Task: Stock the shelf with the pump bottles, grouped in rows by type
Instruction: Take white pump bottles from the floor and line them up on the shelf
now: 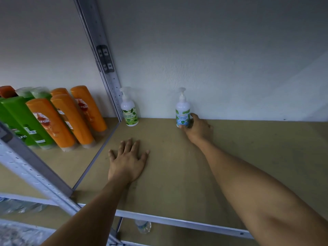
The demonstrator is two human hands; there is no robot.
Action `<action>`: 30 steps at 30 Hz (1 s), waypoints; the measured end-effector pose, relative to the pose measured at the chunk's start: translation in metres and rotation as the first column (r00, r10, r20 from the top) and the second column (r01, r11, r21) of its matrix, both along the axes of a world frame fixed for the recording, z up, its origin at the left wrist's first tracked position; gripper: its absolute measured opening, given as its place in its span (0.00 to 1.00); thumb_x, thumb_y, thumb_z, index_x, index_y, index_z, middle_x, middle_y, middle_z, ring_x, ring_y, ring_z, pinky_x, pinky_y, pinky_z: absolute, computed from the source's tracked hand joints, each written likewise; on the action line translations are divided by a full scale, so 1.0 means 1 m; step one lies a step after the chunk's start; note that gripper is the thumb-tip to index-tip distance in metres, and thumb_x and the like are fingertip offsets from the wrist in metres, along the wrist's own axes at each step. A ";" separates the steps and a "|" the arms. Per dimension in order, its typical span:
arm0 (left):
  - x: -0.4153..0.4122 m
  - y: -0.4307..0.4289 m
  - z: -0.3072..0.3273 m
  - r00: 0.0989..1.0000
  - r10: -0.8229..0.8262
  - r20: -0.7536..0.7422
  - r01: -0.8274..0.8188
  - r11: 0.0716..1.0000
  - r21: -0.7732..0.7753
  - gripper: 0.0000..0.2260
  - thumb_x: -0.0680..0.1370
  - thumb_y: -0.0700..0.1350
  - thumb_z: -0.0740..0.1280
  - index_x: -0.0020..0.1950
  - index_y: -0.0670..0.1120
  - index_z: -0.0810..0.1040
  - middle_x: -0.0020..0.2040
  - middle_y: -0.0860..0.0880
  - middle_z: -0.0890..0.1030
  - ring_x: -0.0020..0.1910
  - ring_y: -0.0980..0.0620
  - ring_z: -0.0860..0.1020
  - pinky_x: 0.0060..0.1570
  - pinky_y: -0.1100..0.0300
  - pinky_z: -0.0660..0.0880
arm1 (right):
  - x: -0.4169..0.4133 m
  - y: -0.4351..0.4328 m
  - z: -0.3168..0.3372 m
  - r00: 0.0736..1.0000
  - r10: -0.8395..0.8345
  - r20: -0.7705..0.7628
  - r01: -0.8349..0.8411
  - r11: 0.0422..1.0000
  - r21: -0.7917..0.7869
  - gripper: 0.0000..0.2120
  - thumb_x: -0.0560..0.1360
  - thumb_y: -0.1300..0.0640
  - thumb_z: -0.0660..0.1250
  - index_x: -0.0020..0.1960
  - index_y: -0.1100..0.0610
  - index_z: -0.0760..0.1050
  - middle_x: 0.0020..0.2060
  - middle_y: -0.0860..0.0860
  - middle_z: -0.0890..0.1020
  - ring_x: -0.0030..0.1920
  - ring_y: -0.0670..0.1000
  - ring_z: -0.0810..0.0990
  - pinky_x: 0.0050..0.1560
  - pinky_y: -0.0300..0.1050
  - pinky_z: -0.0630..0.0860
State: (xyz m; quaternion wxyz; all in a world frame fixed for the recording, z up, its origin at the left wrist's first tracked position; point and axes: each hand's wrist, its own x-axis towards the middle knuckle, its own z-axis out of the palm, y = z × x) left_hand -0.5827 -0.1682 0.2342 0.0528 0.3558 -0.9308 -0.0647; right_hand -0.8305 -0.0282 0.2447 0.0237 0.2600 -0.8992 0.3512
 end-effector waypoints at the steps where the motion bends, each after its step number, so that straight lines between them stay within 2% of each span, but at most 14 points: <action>1: 0.000 0.000 0.000 1.000 -0.001 0.001 0.001 1.000 -0.002 0.34 0.79 0.71 0.41 0.82 0.58 0.52 0.83 0.54 0.50 0.82 0.51 0.45 0.76 0.36 0.44 | 0.000 -0.003 0.000 1.000 -0.019 -0.011 0.019 1.000 0.009 0.26 0.73 0.35 0.68 0.66 0.45 0.71 0.57 0.45 0.82 0.62 0.53 0.76 0.61 0.52 0.64; 4: -0.001 -0.001 -0.001 1.000 -0.006 0.001 0.006 1.000 -0.007 0.33 0.79 0.71 0.42 0.81 0.58 0.52 0.83 0.54 0.50 0.82 0.51 0.44 0.76 0.36 0.44 | -0.001 -0.007 -0.001 0.997 -0.069 -0.040 0.071 0.996 0.048 0.20 0.73 0.36 0.67 0.62 0.43 0.74 0.51 0.45 0.82 0.60 0.52 0.74 0.55 0.50 0.62; 7: -0.002 -0.003 -0.003 1.000 -0.006 -0.005 0.005 1.000 -0.010 0.34 0.79 0.71 0.41 0.81 0.58 0.53 0.83 0.54 0.51 0.82 0.51 0.45 0.76 0.36 0.44 | -0.004 -0.009 -0.002 0.996 -0.072 -0.050 0.075 0.996 0.054 0.19 0.74 0.37 0.67 0.60 0.44 0.74 0.49 0.44 0.82 0.60 0.51 0.73 0.54 0.49 0.59; 9: -0.001 -0.004 -0.004 1.000 -0.008 -0.010 0.008 1.000 -0.011 0.34 0.78 0.71 0.41 0.81 0.57 0.53 0.83 0.54 0.51 0.82 0.51 0.45 0.76 0.36 0.44 | -0.002 -0.008 -0.001 0.997 -0.064 -0.050 0.067 0.996 0.061 0.20 0.74 0.38 0.67 0.62 0.45 0.73 0.51 0.45 0.82 0.61 0.52 0.73 0.56 0.49 0.61; 12: 0.000 -0.005 -0.003 1.000 -0.013 -0.018 0.012 1.000 -0.002 0.34 0.78 0.71 0.42 0.81 0.57 0.54 0.83 0.54 0.51 0.82 0.51 0.46 0.76 0.36 0.44 | 0.008 -0.003 -0.004 0.999 -0.051 -0.019 0.052 0.997 0.054 0.28 0.72 0.36 0.69 0.65 0.50 0.70 0.58 0.48 0.81 0.63 0.54 0.75 0.64 0.52 0.64; 14: 0.001 -0.004 -0.002 0.999 -0.019 -0.028 0.019 1.000 0.007 0.34 0.79 0.71 0.42 0.81 0.57 0.55 0.83 0.53 0.51 0.82 0.50 0.46 0.76 0.36 0.44 | 0.026 0.006 -0.007 0.998 -0.032 -0.056 0.040 0.989 0.145 0.33 0.71 0.33 0.67 0.67 0.53 0.68 0.63 0.51 0.78 0.67 0.54 0.73 0.69 0.53 0.63; 16: 0.003 -0.002 0.001 0.999 -0.025 -0.032 0.026 0.999 0.019 0.33 0.79 0.70 0.43 0.81 0.57 0.56 0.83 0.53 0.52 0.82 0.50 0.47 0.76 0.36 0.44 | 0.052 0.020 -0.010 0.990 0.068 -0.122 -0.024 0.944 0.329 0.35 0.75 0.32 0.59 0.73 0.53 0.64 0.71 0.53 0.71 0.74 0.54 0.65 0.73 0.56 0.59; 18: 0.009 0.002 0.004 0.998 -0.043 -0.034 0.044 0.999 0.028 0.32 0.80 0.69 0.45 0.81 0.56 0.58 0.82 0.53 0.53 0.81 0.49 0.48 0.77 0.36 0.45 | 0.081 0.037 -0.010 0.971 0.206 -0.123 -0.135 0.895 0.426 0.35 0.77 0.31 0.53 0.77 0.49 0.60 0.77 0.53 0.63 0.78 0.56 0.57 0.75 0.59 0.54; 21: 0.026 0.015 0.008 0.997 -0.073 -0.026 0.074 0.996 0.058 0.30 0.81 0.67 0.48 0.80 0.56 0.59 0.82 0.53 0.55 0.81 0.50 0.50 0.76 0.37 0.47 | 0.121 0.064 -0.008 0.935 0.347 -0.067 -0.275 0.833 0.480 0.34 0.77 0.30 0.50 0.78 0.44 0.58 0.80 0.53 0.56 0.80 0.55 0.51 0.77 0.62 0.49; 24: 0.060 0.037 0.010 0.994 -0.104 -0.022 0.106 0.989 0.099 0.28 0.82 0.66 0.50 0.80 0.56 0.60 0.82 0.55 0.55 0.81 0.50 0.50 0.76 0.36 0.45 | 0.160 0.086 -0.004 0.916 0.400 -0.040 -0.327 0.799 0.505 0.35 0.77 0.29 0.49 0.79 0.43 0.57 0.81 0.51 0.53 0.80 0.54 0.49 0.78 0.61 0.47; 30: 0.194 0.098 -0.008 0.975 -0.155 -0.162 0.169 0.982 0.079 0.30 0.80 0.69 0.46 0.81 0.59 0.57 0.82 0.58 0.51 0.81 0.56 0.46 0.78 0.41 0.45 | 0.245 0.114 -0.001 0.858 0.510 -0.054 -0.414 0.750 0.516 0.33 0.78 0.32 0.55 0.79 0.44 0.57 0.81 0.51 0.54 0.80 0.55 0.50 0.77 0.60 0.50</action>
